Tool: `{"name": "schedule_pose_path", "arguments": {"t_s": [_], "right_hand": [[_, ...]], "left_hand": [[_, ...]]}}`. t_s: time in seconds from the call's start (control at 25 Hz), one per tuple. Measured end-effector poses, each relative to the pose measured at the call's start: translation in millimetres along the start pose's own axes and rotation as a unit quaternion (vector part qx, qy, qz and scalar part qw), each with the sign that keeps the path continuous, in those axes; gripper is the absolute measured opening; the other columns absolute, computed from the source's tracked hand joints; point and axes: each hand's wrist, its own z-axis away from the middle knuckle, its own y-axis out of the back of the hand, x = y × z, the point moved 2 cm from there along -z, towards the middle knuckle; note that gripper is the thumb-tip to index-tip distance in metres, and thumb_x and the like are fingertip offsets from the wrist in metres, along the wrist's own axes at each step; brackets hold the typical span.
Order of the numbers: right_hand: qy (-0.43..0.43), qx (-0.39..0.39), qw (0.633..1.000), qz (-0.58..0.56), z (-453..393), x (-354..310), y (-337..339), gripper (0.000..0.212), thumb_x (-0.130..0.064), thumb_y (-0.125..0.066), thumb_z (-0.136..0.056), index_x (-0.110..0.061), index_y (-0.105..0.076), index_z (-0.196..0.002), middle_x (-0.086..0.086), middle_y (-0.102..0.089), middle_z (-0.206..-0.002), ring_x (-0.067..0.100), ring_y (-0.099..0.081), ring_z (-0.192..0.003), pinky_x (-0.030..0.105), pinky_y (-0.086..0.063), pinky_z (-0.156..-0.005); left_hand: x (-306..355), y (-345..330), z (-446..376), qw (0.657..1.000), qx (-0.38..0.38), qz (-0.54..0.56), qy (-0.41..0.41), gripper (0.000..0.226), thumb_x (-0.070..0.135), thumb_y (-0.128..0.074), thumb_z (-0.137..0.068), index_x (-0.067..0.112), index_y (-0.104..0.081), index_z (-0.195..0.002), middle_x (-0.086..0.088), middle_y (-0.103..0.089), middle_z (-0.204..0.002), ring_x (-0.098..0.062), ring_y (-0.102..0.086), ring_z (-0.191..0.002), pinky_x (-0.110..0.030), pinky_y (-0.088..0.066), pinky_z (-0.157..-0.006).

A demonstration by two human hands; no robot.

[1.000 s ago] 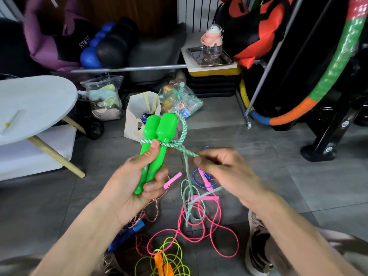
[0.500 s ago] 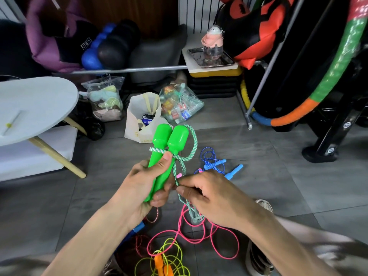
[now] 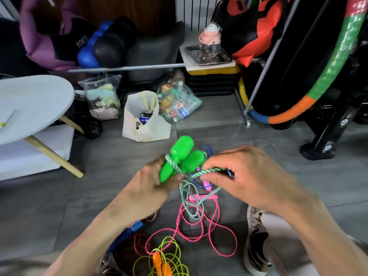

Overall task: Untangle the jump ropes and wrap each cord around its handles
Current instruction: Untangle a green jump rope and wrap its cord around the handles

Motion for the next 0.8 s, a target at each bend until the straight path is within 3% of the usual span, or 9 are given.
{"name": "schedule_pose_path", "arguments": {"t_s": [0.08, 0.16, 0.28, 0.36, 0.44, 0.56, 0.68, 0.76, 0.8], "right_hand": [[0.017, 0.005, 1.000, 0.002, -4, 8, 10, 0.031, -0.057, -0.057, -0.081, -0.030, -0.073, -0.082, -0.018, -0.064, -0.069, 0.002, -0.056, -0.067, 0.023, -0.041, -0.061], [0.031, -0.035, 0.999, 0.005, -9, 11, 10, 0.029, -0.059, -0.064, -0.075, -0.032, -0.074, -0.081, -0.021, -0.057, -0.067, -0.001, -0.047, -0.072, 0.013, -0.031, -0.061], [0.016, -0.109, 0.994, -0.016, -17, 17, 1, 0.024, -0.056, -0.075, -0.073, -0.033, -0.074, -0.082, -0.017, -0.057, -0.065, 0.001, -0.046, -0.068, 0.011, -0.033, -0.062], [-0.004, -0.145, 0.982, -0.122, -23, 28, 0, 0.022, -0.049, -0.079, -0.073, -0.028, -0.075, -0.079, -0.012, -0.060, -0.068, 0.005, -0.053, -0.066, 0.020, -0.037, -0.061], [-0.031, -0.180, 0.952, -0.246, -25, 35, -6, 0.018, -0.043, -0.078, -0.076, -0.025, -0.075, -0.077, -0.001, -0.066, -0.078, 0.015, -0.058, -0.070, 0.035, -0.042, -0.067], [-0.069, -0.219, 0.853, -0.469, -21, 24, -21, 0.015, -0.024, -0.061, -0.089, -0.014, -0.068, -0.080, 0.020, -0.064, -0.089, 0.015, -0.059, -0.075, 0.025, -0.044, -0.070], [-0.124, -0.204, 0.718, -0.654, -17, 10, -39, 0.022, -0.013, -0.046, -0.098, -0.001, -0.051, -0.080, 0.017, -0.055, -0.089, 0.007, -0.063, -0.068, 0.017, -0.048, -0.066], [-0.147, -0.172, 0.663, -0.713, -20, 11, -50, 0.026, -0.028, -0.064, -0.087, -0.004, -0.058, -0.078, 0.011, -0.059, -0.087, 0.011, -0.062, -0.069, 0.022, -0.050, -0.067], [-0.159, -0.158, 0.640, -0.735, -21, 11, -54, 0.027, -0.034, -0.078, -0.072, -0.010, -0.067, -0.076, 0.006, -0.064, -0.085, 0.012, -0.062, -0.071, 0.025, -0.051, -0.067]], "left_hand": [[2, -12, 6, 0.991, -0.084, -0.099, -0.027, 0.009, 0.038, -0.061, -0.092, 0.037, -0.055, -0.099, 0.018, -0.061, -0.080, 0.006, -0.055, -0.071, -0.014, -0.039, -0.063], [6, -24, 13, 0.976, -0.146, -0.160, -0.037, 0.007, 0.048, -0.056, -0.092, 0.045, -0.050, -0.093, 0.021, -0.056, -0.080, 0.007, -0.053, -0.073, -0.010, -0.036, -0.062], [9, -34, 17, 0.966, -0.179, -0.179, -0.058, 0.024, 0.052, -0.054, -0.092, 0.027, -0.054, -0.094, 0.013, -0.057, -0.082, -0.002, -0.054, -0.079, -0.016, -0.040, -0.066], [11, -30, 18, 0.968, -0.181, -0.159, -0.075, 0.028, 0.052, -0.056, -0.091, 0.024, -0.057, -0.095, 0.010, -0.058, -0.082, -0.007, -0.055, -0.083, -0.021, -0.042, -0.071], [13, -25, 20, 0.970, -0.190, -0.115, -0.103, 0.022, 0.051, -0.061, -0.089, 0.030, -0.055, -0.086, 0.015, -0.057, -0.075, -0.004, -0.054, -0.071, -0.017, -0.040, -0.062], [13, -16, 24, 0.971, -0.192, -0.064, -0.129, 0.022, 0.047, -0.067, -0.086, 0.042, -0.050, -0.075, 0.018, -0.053, -0.067, -0.002, -0.045, -0.056, -0.015, -0.033, -0.054], [13, -9, 24, 0.974, -0.186, -0.016, -0.124, 0.017, 0.045, -0.069, -0.083, 0.042, -0.055, -0.075, 0.005, -0.053, -0.064, -0.003, -0.042, -0.054, -0.023, -0.037, -0.051], [13, -3, 25, 0.978, -0.173, 0.053, -0.107, 0.020, 0.042, -0.069, -0.083, 0.032, -0.057, -0.071, 0.000, -0.052, -0.057, -0.005, -0.043, -0.050, -0.024, -0.037, -0.046], [12, 1, 24, 0.976, -0.164, 0.112, -0.091, 0.022, 0.037, -0.069, -0.083, 0.026, -0.057, -0.069, 0.000, -0.050, -0.053, -0.006, -0.043, -0.047, -0.021, -0.035, -0.044]]}}
